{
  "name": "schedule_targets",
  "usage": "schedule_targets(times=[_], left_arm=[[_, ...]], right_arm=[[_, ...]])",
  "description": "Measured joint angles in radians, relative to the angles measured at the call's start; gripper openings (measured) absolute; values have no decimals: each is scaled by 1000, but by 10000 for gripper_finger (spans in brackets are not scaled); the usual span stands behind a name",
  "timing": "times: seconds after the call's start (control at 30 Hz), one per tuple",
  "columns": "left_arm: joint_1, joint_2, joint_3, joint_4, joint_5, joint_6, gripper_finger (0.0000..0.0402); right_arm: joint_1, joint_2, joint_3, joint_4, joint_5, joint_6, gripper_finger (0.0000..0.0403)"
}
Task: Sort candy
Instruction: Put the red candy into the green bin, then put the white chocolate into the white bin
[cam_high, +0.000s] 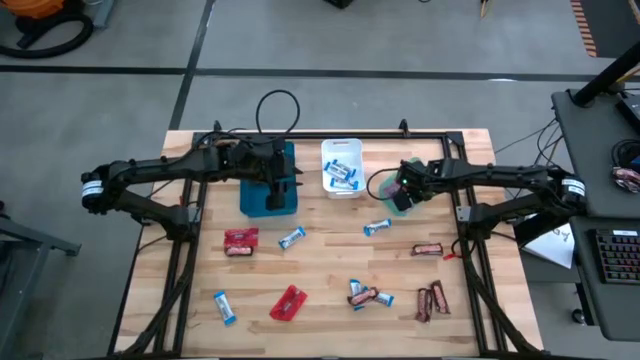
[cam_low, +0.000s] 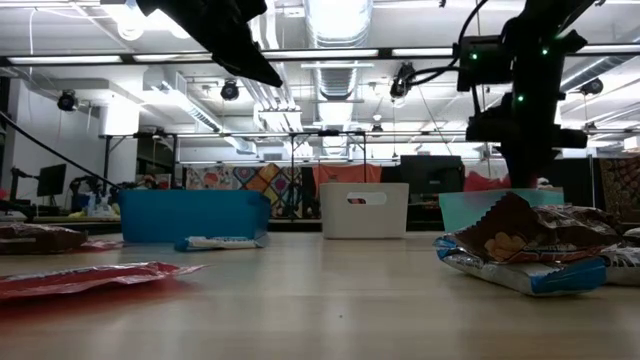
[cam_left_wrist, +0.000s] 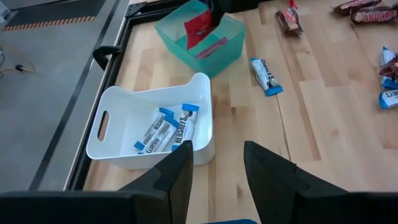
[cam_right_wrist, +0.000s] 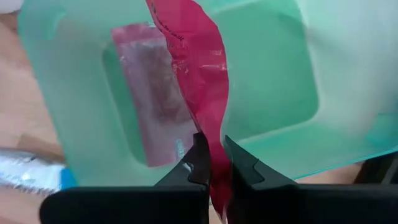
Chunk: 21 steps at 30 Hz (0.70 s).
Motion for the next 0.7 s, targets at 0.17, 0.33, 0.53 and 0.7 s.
schedule_targets(times=[0.17, 0.33, 0.53, 0.7], left_arm=[[0, 0, 0, 0, 0, 0, 127], [0, 0, 0, -11, 0, -8, 127], [0, 0, -1, -20, 0, -26, 127], [0, 0, -1, -29, 1, -47, 127]], right_arm=[[-1, 0, -9, 26, 33, 1, 13], [-1, 0, -10, 43, 34, -8, 32], [-4, 0, -10, 40, 122, 11, 102], [-11, -1, 0, 35, 144, -7, 146]])
